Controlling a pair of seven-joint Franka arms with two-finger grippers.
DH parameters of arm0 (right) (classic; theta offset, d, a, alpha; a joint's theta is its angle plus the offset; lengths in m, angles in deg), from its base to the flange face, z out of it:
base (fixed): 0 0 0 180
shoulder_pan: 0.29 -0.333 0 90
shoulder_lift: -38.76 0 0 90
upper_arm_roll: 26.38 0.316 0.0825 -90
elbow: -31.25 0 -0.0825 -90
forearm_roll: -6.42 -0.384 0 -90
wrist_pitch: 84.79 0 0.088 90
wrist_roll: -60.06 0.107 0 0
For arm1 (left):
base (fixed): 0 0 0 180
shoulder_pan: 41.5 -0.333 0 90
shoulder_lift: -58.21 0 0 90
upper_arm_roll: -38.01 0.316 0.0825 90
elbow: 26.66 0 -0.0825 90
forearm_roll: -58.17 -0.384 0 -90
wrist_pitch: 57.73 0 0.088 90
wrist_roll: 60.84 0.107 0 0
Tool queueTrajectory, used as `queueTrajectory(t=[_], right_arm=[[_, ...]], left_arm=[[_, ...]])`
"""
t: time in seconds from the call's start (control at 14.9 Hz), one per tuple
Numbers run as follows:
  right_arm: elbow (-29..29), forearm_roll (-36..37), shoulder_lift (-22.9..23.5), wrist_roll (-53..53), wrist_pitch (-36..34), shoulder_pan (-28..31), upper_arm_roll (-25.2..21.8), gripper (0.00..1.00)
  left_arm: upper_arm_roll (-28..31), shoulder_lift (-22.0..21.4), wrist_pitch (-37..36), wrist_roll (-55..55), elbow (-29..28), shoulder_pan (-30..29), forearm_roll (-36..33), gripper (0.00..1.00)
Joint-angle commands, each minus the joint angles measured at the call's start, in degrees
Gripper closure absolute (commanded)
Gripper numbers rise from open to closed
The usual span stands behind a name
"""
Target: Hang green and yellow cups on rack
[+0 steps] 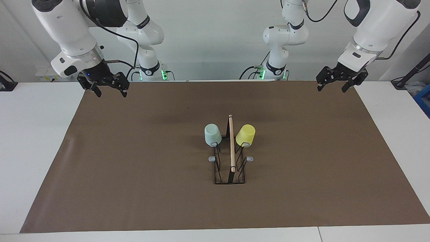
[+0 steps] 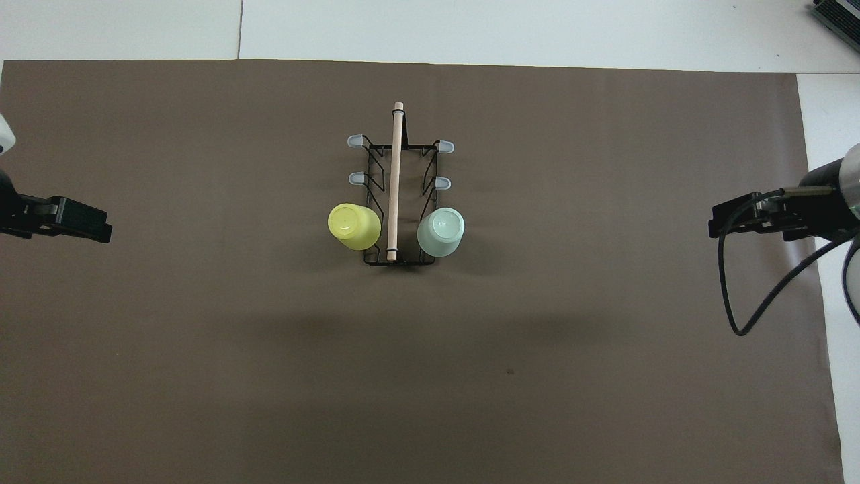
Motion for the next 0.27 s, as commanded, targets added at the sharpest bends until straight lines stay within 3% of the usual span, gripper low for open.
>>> queueTrajectory(t=[0.0,0.2], right_arm=[[0.8,-1.1,-1.2,-1.3,-0.4,1.0,0.2,0.0],[0.7,-1.6,-1.2,-1.2,-0.4,0.7,0.3,0.0]], left_arm=[[-0.1,-1.5,0.9,-1.2,-1.7,0.3,-1.2,0.0],[-0.1,-1.5,0.9,-1.2,-1.5,0.2,-1.2,0.0]])
